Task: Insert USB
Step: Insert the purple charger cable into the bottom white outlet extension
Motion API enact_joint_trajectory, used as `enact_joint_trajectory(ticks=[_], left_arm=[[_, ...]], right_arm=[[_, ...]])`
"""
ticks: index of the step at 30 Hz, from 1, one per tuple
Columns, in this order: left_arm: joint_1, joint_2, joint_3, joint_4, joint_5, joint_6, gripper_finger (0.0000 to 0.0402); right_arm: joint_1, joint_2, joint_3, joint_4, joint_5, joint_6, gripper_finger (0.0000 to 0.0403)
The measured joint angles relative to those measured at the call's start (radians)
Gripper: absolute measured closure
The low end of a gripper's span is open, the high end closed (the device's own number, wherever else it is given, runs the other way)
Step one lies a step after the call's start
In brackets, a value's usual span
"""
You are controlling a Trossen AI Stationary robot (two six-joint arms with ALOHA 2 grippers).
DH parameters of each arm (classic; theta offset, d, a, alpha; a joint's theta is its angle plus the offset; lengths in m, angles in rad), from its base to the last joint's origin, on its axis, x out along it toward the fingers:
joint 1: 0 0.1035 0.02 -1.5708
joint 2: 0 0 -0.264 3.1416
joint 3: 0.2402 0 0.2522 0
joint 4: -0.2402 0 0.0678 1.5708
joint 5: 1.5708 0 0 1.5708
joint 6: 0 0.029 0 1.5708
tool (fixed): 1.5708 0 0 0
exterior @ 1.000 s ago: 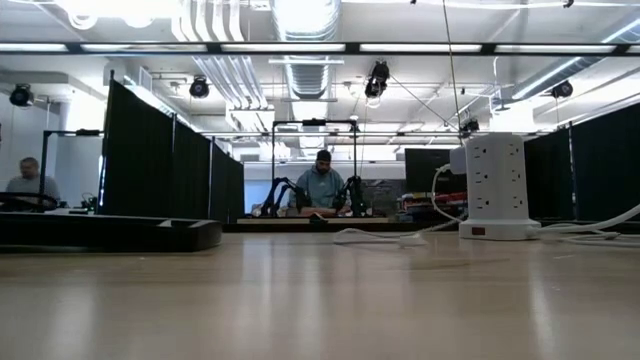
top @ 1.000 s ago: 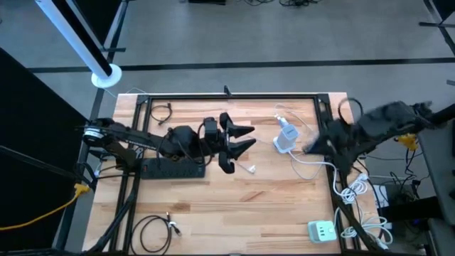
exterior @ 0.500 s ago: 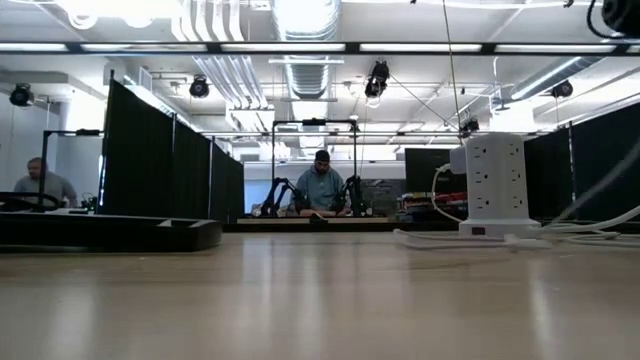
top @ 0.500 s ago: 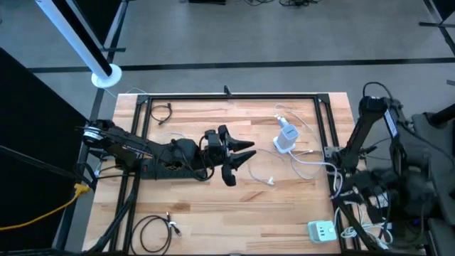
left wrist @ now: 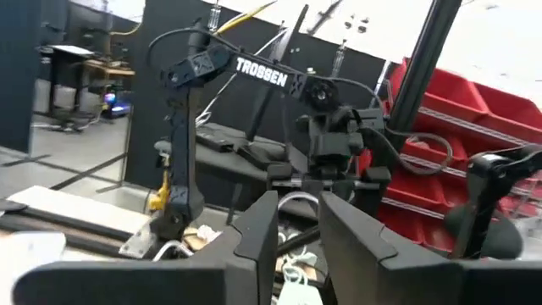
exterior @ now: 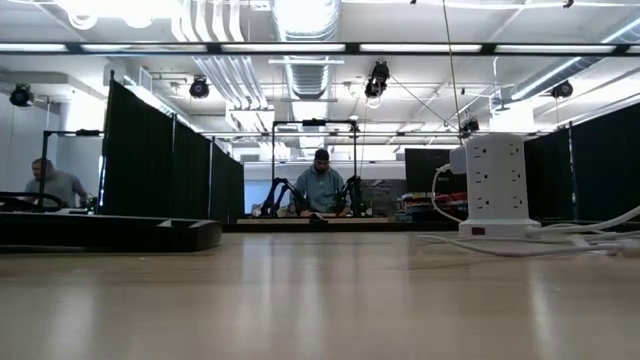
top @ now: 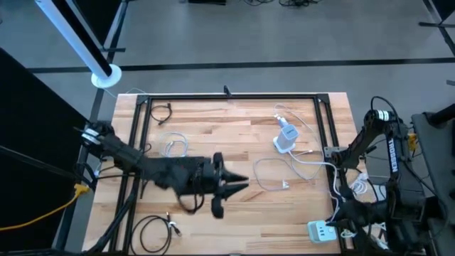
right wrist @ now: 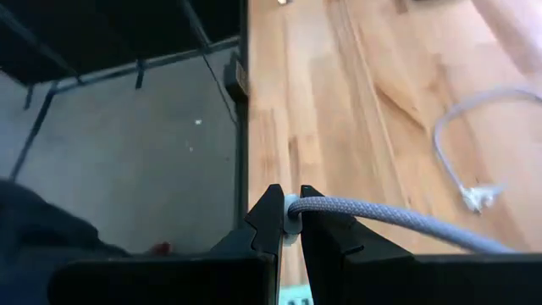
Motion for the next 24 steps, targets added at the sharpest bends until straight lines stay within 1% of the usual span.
enact_joint_trajectory(ticks=[3,5,7,11,14,19,22,24], left_arm=[[-0.066,0.006,-0.001,0.000,-0.127,0.001,0.0335],[-0.103,0.015,-0.001,0.003,-0.188,-0.013,0.0336],[-0.125,0.024,-0.001,0.004,-0.223,-0.029,0.0336],[-0.131,0.040,-0.001,0.008,-0.236,-0.064,0.0337],[-0.117,0.043,-0.001,0.008,-0.238,-0.075,0.0337],[-0.092,0.045,-0.002,0.014,-0.238,-0.063,0.0338],[-0.077,0.047,-0.002,0.011,-0.238,-0.062,0.0338],[-0.063,0.056,-0.001,0.017,-0.238,-0.062,0.0338]], right_arm=[[0.006,0.016,-0.003,0.000,-0.077,0.022,0.0388],[0.007,0.017,-0.015,-0.011,-0.080,0.021,0.0388],[0.007,0.023,-0.033,-0.056,-0.085,0.034,0.0388],[-0.020,-0.027,-0.048,-0.116,-0.142,0.091,0.0388],[-0.042,-0.096,-0.048,-0.104,-0.143,0.095,0.0388],[-0.056,-0.193,-0.039,-0.149,-0.126,0.073,0.0388],[-0.082,-0.234,-0.029,-0.209,-0.136,0.037,0.0388],[-0.099,-0.241,-0.032,-0.237,-0.168,0.013,0.0388]])
